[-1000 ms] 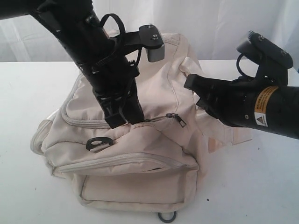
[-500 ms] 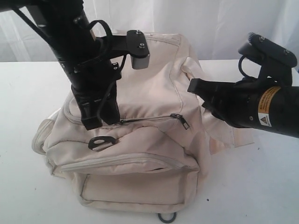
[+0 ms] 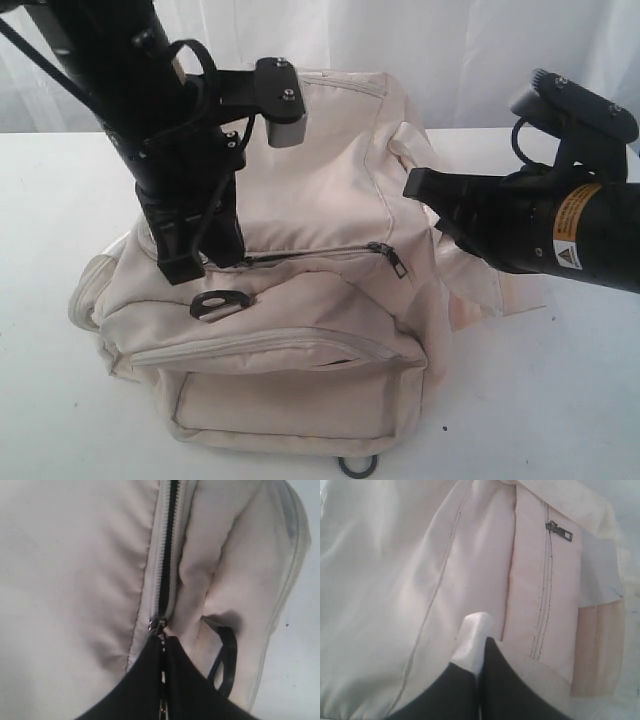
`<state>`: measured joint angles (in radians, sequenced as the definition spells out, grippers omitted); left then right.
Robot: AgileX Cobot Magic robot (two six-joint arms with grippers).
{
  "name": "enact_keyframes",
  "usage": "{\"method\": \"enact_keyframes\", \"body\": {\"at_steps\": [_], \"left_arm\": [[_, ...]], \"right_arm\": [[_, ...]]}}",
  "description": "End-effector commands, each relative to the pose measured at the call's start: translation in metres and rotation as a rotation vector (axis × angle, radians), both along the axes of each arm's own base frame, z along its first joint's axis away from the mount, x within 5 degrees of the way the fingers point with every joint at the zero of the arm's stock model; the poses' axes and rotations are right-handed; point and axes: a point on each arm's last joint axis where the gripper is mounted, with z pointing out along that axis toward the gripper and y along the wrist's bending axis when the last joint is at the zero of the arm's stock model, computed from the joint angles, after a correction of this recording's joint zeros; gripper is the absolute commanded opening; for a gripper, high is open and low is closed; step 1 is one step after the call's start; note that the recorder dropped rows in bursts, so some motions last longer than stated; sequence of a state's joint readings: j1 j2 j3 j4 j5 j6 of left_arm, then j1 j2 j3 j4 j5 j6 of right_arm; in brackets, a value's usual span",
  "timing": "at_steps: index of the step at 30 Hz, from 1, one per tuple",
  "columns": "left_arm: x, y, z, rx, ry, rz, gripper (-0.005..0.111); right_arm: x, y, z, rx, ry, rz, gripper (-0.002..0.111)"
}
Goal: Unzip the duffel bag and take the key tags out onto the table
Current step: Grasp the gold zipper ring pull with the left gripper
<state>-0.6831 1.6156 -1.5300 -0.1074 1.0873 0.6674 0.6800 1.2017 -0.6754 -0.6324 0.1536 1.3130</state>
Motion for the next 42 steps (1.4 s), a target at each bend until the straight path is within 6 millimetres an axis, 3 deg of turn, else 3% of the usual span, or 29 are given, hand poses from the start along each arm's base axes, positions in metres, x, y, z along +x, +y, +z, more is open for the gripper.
{"method": "enact_keyframes", "body": {"at_steps": [1,5,10,14,30,33,39,42], "left_arm": [[0.001,0.003,-0.019,0.034,0.009,0.014,0.0],[0.002,0.003,-0.024,0.033,-0.003,0.018,0.009],[0.002,0.004,-0.024,0.043,-0.008,0.016,0.038],[0.001,0.008,-0.025,0.089,-0.001,0.015,0.046],[-0.001,0.011,-0.026,0.118,0.028,0.037,0.045],[-0.001,0.011,-0.026,0.12,0.031,0.039,0.036],[0.0,0.013,-0.026,0.136,0.021,0.037,0.0],[-0.001,0.015,-0.025,0.157,0.026,0.038,0.0]], "right_arm": [[0.001,-0.003,0.007,-0.006,-0.04,0.004,0.0],[0.001,-0.003,0.007,-0.006,-0.04,0.004,0.0],[0.001,-0.003,0.007,-0.006,-0.04,0.004,0.0],[0.001,-0.003,0.007,-0.006,-0.04,0.004,0.0],[0.001,-0.002,0.008,0.005,-0.048,0.013,0.0],[0.001,-0.002,0.008,0.005,-0.048,0.013,0.0],[0.001,-0.002,0.008,0.005,-0.048,0.013,0.0],[0.001,-0.002,0.008,0.005,-0.048,0.013,0.0]]}}
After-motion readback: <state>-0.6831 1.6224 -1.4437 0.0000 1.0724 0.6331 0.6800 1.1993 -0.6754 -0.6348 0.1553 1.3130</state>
